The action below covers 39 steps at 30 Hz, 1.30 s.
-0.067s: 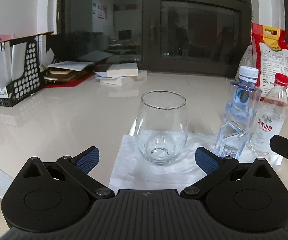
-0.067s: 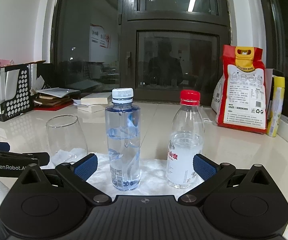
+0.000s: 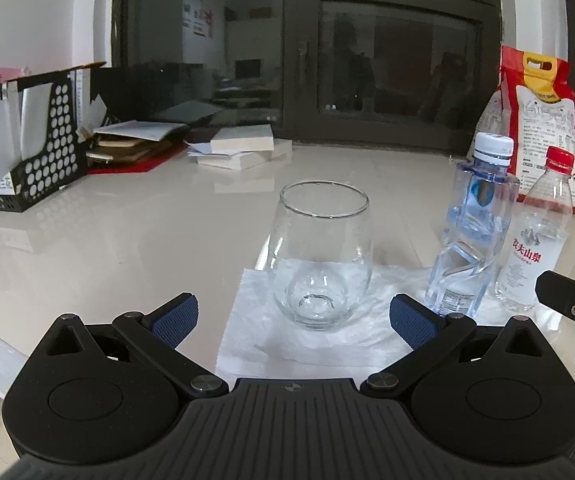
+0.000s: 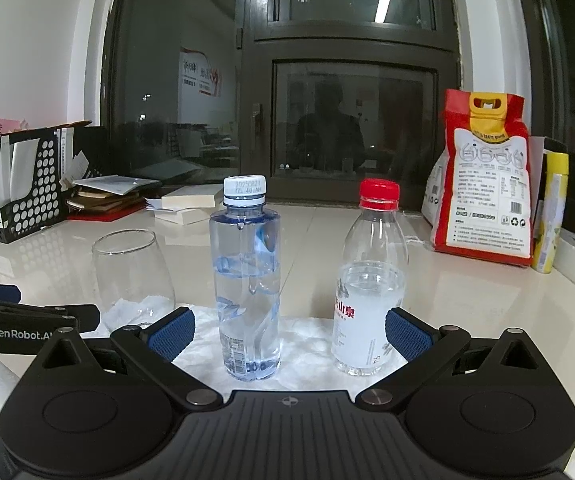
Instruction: Unscrew bottle cap and pour
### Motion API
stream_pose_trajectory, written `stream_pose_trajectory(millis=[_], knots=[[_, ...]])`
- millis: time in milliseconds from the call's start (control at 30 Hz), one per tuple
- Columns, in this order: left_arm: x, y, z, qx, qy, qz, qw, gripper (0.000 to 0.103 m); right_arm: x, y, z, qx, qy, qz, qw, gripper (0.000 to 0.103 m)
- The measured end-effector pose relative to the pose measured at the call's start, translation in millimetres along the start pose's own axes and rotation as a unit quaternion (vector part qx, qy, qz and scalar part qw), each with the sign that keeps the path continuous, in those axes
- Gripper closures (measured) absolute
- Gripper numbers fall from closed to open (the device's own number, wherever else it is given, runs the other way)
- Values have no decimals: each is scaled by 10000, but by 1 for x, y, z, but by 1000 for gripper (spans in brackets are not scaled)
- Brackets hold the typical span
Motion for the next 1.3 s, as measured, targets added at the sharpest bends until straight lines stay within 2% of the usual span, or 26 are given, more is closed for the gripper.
stream_pose_trajectory(millis=[167,300,1300], knots=[[-2,7,2,57,-36,113,9999,0,0,1,0,-22,-18,-5,10000,0],[0,5,0,-81,16,-70,9999,0,-3,4,0,-34,-22,-14,10000,0],[4,22,0,-179,87,31,9998,0,-8,11,-14,-139,11,-43,9999,0]])
Point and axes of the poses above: each gripper's, at about its wrist camera, not at the fingertips, and z roughly the way its jaws point, y to its right, x to its top, the point moved 9 cm from there along z, roughly the way its jaws point, and after that the axes turned 5 degrees about y, right-handed, at the moved point
